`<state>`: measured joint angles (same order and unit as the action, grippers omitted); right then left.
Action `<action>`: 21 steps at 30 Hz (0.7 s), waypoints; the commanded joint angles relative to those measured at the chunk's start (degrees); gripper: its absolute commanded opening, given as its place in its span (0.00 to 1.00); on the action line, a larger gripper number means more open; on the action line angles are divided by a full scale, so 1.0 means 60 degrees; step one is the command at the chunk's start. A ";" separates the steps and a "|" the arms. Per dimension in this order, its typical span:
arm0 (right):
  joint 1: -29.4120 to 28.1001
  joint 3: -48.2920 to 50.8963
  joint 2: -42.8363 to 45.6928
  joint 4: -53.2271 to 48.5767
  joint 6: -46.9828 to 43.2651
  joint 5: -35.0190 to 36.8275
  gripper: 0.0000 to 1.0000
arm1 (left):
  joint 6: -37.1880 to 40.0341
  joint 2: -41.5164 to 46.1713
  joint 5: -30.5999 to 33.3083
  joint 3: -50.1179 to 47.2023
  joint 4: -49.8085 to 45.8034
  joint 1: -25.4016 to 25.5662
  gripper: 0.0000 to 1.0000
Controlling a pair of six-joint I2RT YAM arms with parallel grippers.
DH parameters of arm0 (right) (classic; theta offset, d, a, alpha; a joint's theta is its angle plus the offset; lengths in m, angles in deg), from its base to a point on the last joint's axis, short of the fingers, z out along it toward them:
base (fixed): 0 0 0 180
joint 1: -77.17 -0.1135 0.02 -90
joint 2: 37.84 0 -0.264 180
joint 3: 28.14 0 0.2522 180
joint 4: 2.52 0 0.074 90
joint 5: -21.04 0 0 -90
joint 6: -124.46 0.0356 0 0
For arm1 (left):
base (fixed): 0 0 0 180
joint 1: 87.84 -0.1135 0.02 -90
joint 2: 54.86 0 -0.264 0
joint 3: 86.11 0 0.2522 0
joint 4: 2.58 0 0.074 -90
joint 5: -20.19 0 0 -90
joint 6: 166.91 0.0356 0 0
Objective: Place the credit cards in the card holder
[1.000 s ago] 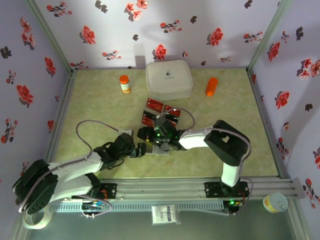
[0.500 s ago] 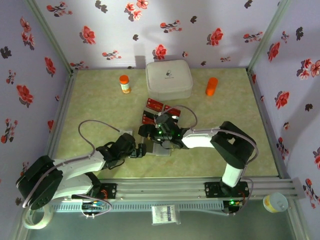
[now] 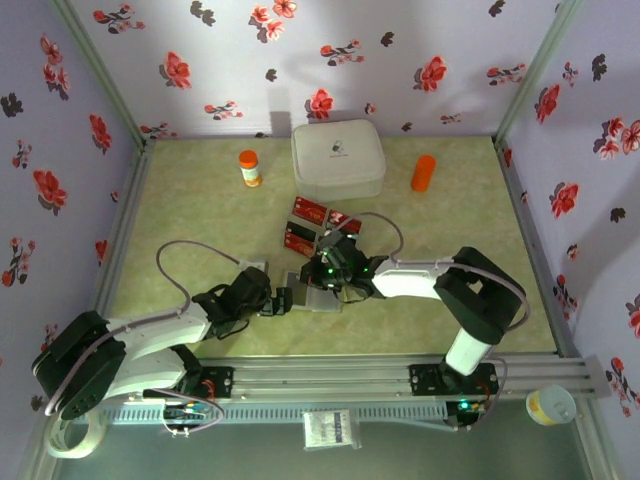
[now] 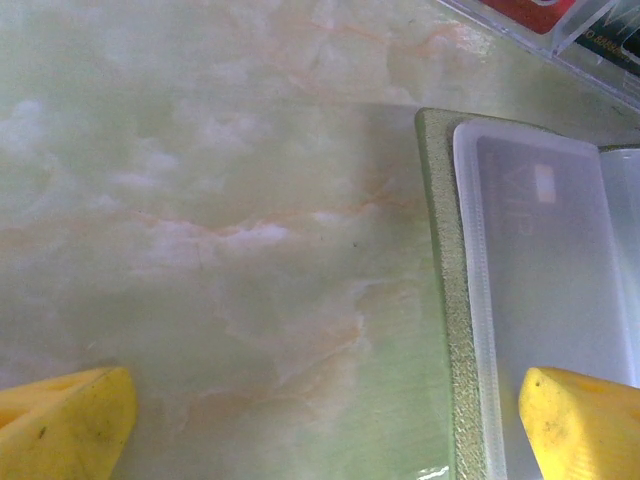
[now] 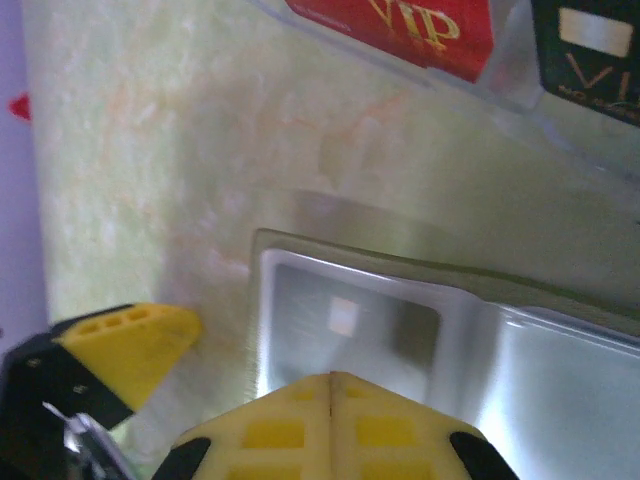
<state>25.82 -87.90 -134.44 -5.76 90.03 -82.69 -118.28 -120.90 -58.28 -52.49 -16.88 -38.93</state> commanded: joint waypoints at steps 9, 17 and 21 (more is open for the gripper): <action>-0.0156 -0.0542 -0.0697 -0.0773 -0.0626 0.0273 0.00 | -0.0102 0.0228 0.0217 -0.0274 -0.0417 -0.0003 1.00; -0.0284 -0.0764 -0.0944 -0.0787 -0.0621 0.0236 0.00 | -0.0596 0.0921 0.0056 -0.0164 -0.0652 -0.0122 1.00; -0.0306 -0.0722 -0.0966 -0.0731 -0.0590 0.0239 0.00 | -0.0622 0.0874 -0.0003 -0.0066 -0.0557 -0.0138 1.00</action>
<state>24.55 -91.22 -139.11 -9.32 87.35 -82.23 -120.70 -115.98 -58.43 -53.02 -19.11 -39.24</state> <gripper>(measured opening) 0.058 0.998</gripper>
